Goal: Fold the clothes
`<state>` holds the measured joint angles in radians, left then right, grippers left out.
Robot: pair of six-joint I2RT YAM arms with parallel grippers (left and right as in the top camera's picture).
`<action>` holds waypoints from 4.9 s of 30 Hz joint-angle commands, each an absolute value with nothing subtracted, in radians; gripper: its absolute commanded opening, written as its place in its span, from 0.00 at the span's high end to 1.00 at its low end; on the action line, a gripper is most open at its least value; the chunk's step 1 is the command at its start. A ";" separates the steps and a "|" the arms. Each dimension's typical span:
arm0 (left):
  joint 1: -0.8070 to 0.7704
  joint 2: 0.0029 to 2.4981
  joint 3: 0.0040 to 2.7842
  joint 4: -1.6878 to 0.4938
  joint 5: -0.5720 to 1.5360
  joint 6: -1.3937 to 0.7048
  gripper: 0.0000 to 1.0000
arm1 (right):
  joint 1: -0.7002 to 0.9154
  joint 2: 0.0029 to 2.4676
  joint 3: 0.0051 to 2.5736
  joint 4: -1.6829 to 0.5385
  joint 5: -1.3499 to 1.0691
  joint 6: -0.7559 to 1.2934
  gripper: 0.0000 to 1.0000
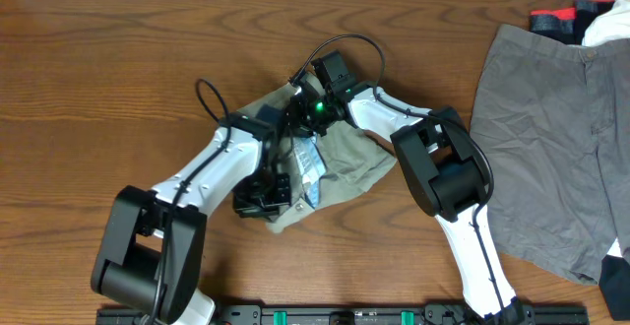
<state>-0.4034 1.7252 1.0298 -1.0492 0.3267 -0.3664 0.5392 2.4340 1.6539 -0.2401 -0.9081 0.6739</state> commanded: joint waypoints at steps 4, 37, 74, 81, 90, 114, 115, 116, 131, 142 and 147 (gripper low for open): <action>-0.496 1.734 1.023 -1.051 0.500 -0.381 0.94 | 0.547 2.499 1.638 -0.256 -0.808 0.688 0.92; -0.423 1.804 0.984 -0.806 0.429 -0.366 0.94 | 0.548 2.499 1.638 -0.281 -0.793 0.696 0.92; 0.003 1.393 1.060 -0.990 0.492 -0.294 0.50 | 0.383 2.060 1.638 -0.342 -0.773 0.178 0.55; 0.011 1.539 0.982 -0.900 0.518 -0.445 0.24 | 0.377 1.940 1.638 -0.580 -0.513 0.022 0.53; 0.011 1.699 0.911 -0.694 0.614 -0.545 0.23 | 0.364 1.932 1.638 -0.659 -0.480 -0.003 0.52; 0.022 1.756 0.833 -0.477 0.775 -0.482 0.94 | 0.344 1.932 1.638 -0.660 -0.473 -0.006 0.53; 0.030 1.749 0.841 -0.490 0.780 -0.471 0.94 | 0.342 1.932 1.638 -0.662 -0.467 -0.006 0.53; 0.042 1.736 0.857 -0.517 0.778 -0.454 0.94 | 0.339 1.932 1.638 -0.667 -0.458 -0.006 0.53; 0.027 1.603 1.318 -1.054 0.324 -0.221 0.94 | 0.355 1.933 1.637 -0.809 -0.387 -0.005 0.63; -0.062 1.605 1.318 -1.057 0.156 -0.249 0.94 | 0.419 2.072 1.623 -0.697 -0.846 0.094 0.82; -0.062 1.605 1.318 -1.054 0.138 -0.260 0.94 | 0.505 2.177 1.623 -0.480 -0.960 0.165 0.87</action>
